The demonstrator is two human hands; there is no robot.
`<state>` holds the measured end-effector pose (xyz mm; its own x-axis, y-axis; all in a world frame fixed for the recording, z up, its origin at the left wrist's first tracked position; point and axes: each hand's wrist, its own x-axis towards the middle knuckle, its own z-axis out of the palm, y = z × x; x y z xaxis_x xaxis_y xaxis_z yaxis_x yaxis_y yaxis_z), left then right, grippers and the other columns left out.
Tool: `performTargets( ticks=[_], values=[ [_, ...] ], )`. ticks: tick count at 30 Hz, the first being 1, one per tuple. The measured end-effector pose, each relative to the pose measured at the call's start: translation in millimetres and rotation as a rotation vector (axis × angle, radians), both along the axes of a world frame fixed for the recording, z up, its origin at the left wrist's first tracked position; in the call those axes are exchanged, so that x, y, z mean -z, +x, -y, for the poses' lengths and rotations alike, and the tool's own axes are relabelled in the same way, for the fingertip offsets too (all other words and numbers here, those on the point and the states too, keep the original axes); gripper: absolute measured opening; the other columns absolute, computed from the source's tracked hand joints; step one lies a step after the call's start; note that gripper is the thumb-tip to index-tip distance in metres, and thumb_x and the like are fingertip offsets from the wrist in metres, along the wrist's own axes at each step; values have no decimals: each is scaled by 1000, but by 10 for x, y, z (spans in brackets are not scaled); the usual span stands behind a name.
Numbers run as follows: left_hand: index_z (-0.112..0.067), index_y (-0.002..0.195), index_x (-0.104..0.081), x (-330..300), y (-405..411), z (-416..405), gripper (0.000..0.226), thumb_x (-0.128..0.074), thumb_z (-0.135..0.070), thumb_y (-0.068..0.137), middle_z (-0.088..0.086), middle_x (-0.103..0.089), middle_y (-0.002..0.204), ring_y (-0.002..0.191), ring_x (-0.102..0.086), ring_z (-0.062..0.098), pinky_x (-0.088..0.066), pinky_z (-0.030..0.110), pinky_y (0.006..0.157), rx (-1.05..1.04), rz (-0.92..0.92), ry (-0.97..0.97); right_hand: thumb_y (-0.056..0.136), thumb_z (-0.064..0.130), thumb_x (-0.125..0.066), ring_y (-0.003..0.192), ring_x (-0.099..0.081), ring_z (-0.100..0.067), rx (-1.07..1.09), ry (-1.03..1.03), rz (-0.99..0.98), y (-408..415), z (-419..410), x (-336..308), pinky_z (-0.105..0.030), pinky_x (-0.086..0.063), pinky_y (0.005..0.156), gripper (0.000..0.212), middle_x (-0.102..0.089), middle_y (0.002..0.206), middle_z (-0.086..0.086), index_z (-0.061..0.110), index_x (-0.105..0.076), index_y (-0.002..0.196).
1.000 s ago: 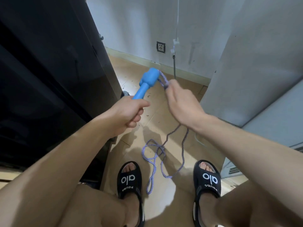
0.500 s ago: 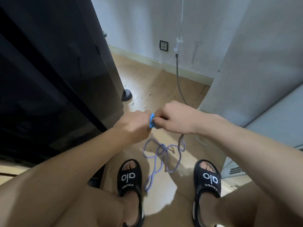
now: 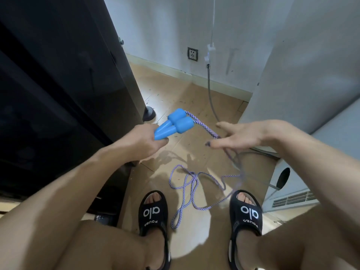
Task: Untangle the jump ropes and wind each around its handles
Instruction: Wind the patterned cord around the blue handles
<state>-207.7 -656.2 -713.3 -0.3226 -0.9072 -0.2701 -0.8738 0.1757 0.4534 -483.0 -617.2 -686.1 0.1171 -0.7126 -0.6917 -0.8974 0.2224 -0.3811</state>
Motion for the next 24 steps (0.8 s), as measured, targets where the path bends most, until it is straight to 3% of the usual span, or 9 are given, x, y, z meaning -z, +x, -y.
performTargets(
  ticks=[2,4,7,9,11,14,17,21,24],
  values=[
    [-11,80,-53,-62,7,-51,31,-65,-37,93,2,-52,68,59,-45,18,-37,31,57,104,-46,40,62,66,-77,143,-34,-8,24,-134,242,48,-17,-15,-32,-29,117,122,-31,161,7,41,-4,157],
    [-11,77,-50,-119,-33,-113,32,-65,-33,95,1,-47,64,55,-41,14,-34,27,55,221,-97,82,62,37,-85,136,-37,3,55,-261,484,193,1,-8,-23,-32,110,114,-36,154,14,42,-18,154],
    [-7,77,-49,-223,-67,-154,33,-63,-29,98,-1,-43,62,53,-37,11,-32,24,53,286,-189,148,66,10,-83,87,-59,-3,70,-467,579,422,10,38,-23,-48,79,65,-64,110,8,32,-55,120],
    [1,80,-47,-275,-46,-189,37,-63,-27,98,1,-42,61,53,-37,14,-33,27,53,256,-243,213,68,3,-80,65,-53,-15,141,-547,608,453,-2,52,-35,-50,64,41,-60,79,-4,21,-55,95],
    [1,79,-45,-330,-12,-228,38,-63,-26,98,3,-41,60,50,-36,14,-33,26,50,189,-317,267,74,7,-79,57,-48,-18,208,-568,623,402,3,38,-40,-53,58,34,-50,67,-5,14,-50,91],
    [-10,75,-43,-377,1,-260,34,-63,-24,98,2,-37,56,46,-30,12,-27,23,44,63,-449,326,87,29,-69,56,-43,-12,188,-750,505,394,8,-36,-31,-40,58,25,-51,65,5,21,-49,100],
    [-14,71,-40,-341,-71,-259,36,-61,-22,99,1,-33,55,45,-24,14,-20,26,42,-65,-555,410,101,46,-41,71,-53,-23,5,-875,179,539,-39,-32,-35,-40,66,34,-54,74,10,28,-39,129],
    [-18,76,-39,-327,-148,-221,32,-61,-21,99,-4,-32,54,44,-22,10,-17,23,40,-299,-672,460,105,44,-23,79,-61,-42,-74,-1007,-103,646,-92,142,-42,-46,66,40,-61,100,-1,21,-36,135],
    [-17,78,-41,-269,-156,-203,29,-62,-22,98,-3,-35,55,42,-25,10,-19,22,39,-366,-648,410,107,35,-22,72,-65,-37,-274,-1062,-393,749,-173,206,-34,-30,48,44,-65,96,-5,9,-37,138]
  ],
)
